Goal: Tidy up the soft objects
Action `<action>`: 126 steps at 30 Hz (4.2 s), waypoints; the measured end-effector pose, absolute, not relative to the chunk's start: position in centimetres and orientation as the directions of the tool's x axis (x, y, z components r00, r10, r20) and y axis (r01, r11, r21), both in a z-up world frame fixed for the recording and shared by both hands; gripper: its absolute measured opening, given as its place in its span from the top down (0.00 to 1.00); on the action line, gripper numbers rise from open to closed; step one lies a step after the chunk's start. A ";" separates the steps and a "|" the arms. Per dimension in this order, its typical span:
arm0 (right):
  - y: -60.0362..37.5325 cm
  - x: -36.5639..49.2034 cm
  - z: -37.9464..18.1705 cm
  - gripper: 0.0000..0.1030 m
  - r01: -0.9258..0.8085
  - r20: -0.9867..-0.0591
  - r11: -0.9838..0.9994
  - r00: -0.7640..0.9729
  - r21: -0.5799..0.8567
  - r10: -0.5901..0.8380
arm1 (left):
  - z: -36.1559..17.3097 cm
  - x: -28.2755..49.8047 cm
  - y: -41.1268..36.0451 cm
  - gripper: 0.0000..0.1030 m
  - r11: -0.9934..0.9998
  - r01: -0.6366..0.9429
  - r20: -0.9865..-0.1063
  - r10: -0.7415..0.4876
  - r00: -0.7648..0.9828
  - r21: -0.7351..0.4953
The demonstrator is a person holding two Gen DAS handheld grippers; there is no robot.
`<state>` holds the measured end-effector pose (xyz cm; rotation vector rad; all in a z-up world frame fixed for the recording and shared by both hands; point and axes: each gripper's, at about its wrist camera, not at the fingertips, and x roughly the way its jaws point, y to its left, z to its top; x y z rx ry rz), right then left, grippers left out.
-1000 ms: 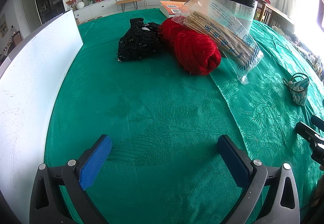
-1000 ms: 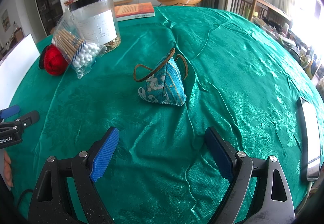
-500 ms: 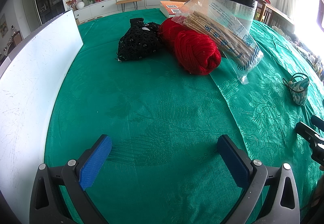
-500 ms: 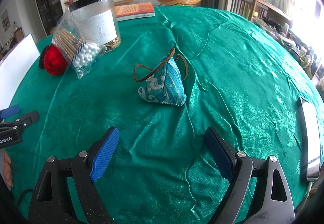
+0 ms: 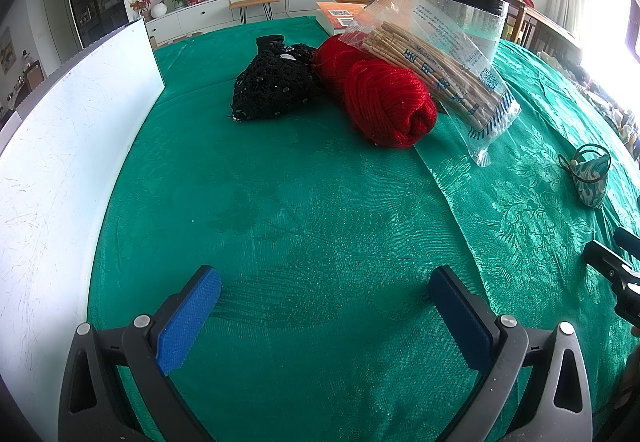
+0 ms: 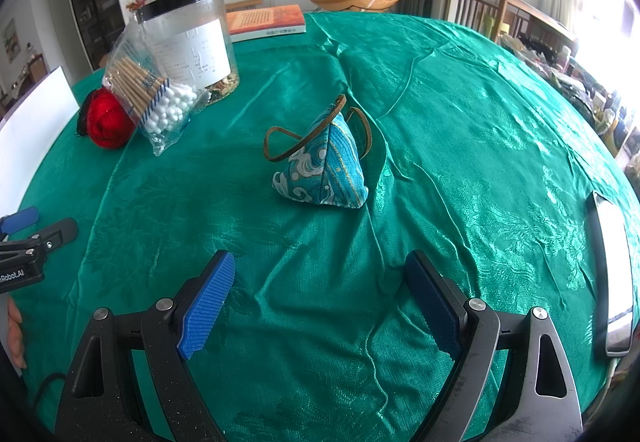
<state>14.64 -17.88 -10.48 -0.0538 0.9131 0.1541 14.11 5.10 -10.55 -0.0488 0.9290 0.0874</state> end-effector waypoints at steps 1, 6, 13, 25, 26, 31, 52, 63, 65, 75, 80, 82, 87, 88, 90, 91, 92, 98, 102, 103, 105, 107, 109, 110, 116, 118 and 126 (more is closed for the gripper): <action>-17.9 14.6 -10.5 0.14 -0.156 -0.792 0.988 0.601 0.019 0.110 | -10.5 14.1 5.1 0.00 0.995 -0.096 -0.802 0.054 0.595 -0.004; -17.8 14.6 -10.5 0.14 -0.156 -0.792 0.988 0.601 0.019 0.110 | -10.6 14.1 5.1 0.00 0.995 -0.097 -0.801 0.055 0.596 -0.004; -17.9 14.6 -10.5 0.14 -0.156 -0.792 0.988 0.601 0.019 0.110 | -10.5 14.1 5.1 0.00 0.995 -0.097 -0.801 0.055 0.596 -0.004; -17.9 14.6 -10.5 0.14 -0.156 -0.792 0.988 0.601 0.019 0.110 | -10.5 14.1 5.1 0.00 0.995 -0.098 -0.801 0.055 0.596 -0.004; -17.9 14.6 -10.5 0.14 -0.156 -0.792 0.988 0.601 0.019 0.110 | -10.5 14.1 5.1 0.00 0.995 -0.097 -0.801 0.055 0.596 -0.004; -17.9 14.6 -10.5 0.14 -0.156 -0.792 0.988 0.601 0.019 0.110 | -10.5 14.1 5.1 0.00 0.995 -0.098 -0.801 0.055 0.596 -0.004; -17.8 14.6 -10.5 0.13 -0.157 -0.793 0.987 0.600 0.020 0.111 | -7.9 18.0 10.5 0.00 0.957 -0.277 -0.841 0.079 0.535 -0.086; -17.8 14.6 -10.5 0.13 -0.158 -0.793 0.987 0.599 0.019 0.111 | -8.5 25.8 11.5 0.00 0.974 -0.214 -0.862 0.046 0.506 -0.074; -17.8 14.6 -10.5 0.13 -0.158 -0.793 0.987 0.599 0.019 0.111 | -8.6 26.6 11.9 0.00 0.971 -0.227 -0.849 0.053 0.525 -0.080; -17.8 14.6 -10.5 0.12 -0.159 -0.794 0.987 0.598 0.020 0.112 | -8.6 28.3 11.5 0.62 0.991 -0.107 -0.820 -0.009 0.572 -0.085; -17.8 14.6 -10.5 0.12 -0.162 -0.796 0.987 0.596 0.016 0.111 | -8.3 23.9 11.2 0.62 0.971 -0.176 -0.836 -0.039 0.547 -0.160; -17.8 14.6 -10.5 0.12 -0.163 -0.796 0.987 0.595 0.017 0.112 | -8.5 21.5 10.5 0.62 0.966 -0.184 -0.840 -0.056 0.540 -0.182; -17.8 14.6 -10.5 0.11 -0.163 -0.795 0.986 0.595 0.017 0.112 | -8.9 13.5 7.5 0.60 0.988 -0.076 -0.847 -0.076 0.526 -0.136; -17.8 14.6 -10.5 0.11 -0.163 -0.795 0.986 0.595 0.018 0.113 | -8.8 12.4 7.1 0.59 0.990 -0.058 -0.847 -0.080 0.525 -0.130; -17.8 14.6 -10.5 0.11 -0.164 -0.795 0.986 0.595 0.018 0.113 | -8.5 10.6 6.8 0.56 0.992 -0.047 -0.848 -0.074 0.525 -0.115; -17.7 14.6 -10.5 0.11 -0.164 -0.796 0.986 0.595 0.018 0.113 | -8.4 10.2 6.8 0.45 0.992 -0.047 -0.846 -0.078 0.527 -0.121; -17.7 14.6 -10.5 0.11 -0.163 -0.796 0.986 0.595 0.018 0.113 | -8.2 10.0 6.8 0.23 0.991 -0.047 -0.841 -0.082 0.535 -0.126; -17.7 14.6 -10.5 0.11 -0.164 -0.795 0.986 0.595 0.020 0.115 | -8.2 11.6 6.4 0.02 0.995 -0.054 -0.815 -0.035 0.578 -0.081; -17.8 14.6 -10.5 0.12 -0.164 -0.793 0.986 0.596 0.028 0.122 | -9.7 12.7 6.2 0.02 0.999 -0.052 -0.828 0.019 0.560 -0.013; -17.8 14.7 -10.5 0.12 -0.165 -0.793 0.986 0.596 0.030 0.124 | -10.2 12.8 6.3 0.02 0.998 -0.057 -0.832 0.028 0.554 -0.005; -17.8 14.7 -10.5 0.12 -0.165 -0.793 0.986 0.596 0.031 0.125 | -10.7 12.3 6.6 0.00 0.998 -0.062 -0.805 0.032 0.592 -0.006; -17.8 14.7 -10.5 0.11 -0.165 -0.793 0.986 0.596 0.030 0.124 | -10.7 12.4 6.7 0.00 0.998 -0.064 -0.803 0.035 0.595 -0.005; -17.7 14.7 -10.5 0.11 -0.165 -0.794 0.986 0.596 0.026 0.121 | -10.7 12.5 6.7 0.00 0.998 -0.067 -0.802 0.036 0.596 -0.005; -17.7 14.7 -10.5 0.11 -0.166 -0.795 0.986 0.595 0.022 0.118 | -10.7 12.5 6.7 0.00 0.998 -0.067 -0.802 0.036 0.596 -0.005; -17.7 14.6 -10.4 0.11 -0.166 -0.796 0.986 0.594 0.018 0.115 | -10.7 12.5 6.7 0.00 0.998 -0.067 -0.802 0.036 0.596 -0.005; -17.7 14.6 -10.4 0.11 -0.166 -0.796 0.986 0.594 0.018 0.115 | -10.7 12.5 6.7 0.00 0.998 -0.067 -0.802 0.036 0.596 -0.005; -17.7 14.6 -10.4 0.11 -0.166 -0.796 0.986 0.594 0.018 0.115 | -10.7 12.5 6.7 0.00 0.998 -0.067 -0.803 0.036 0.595 -0.005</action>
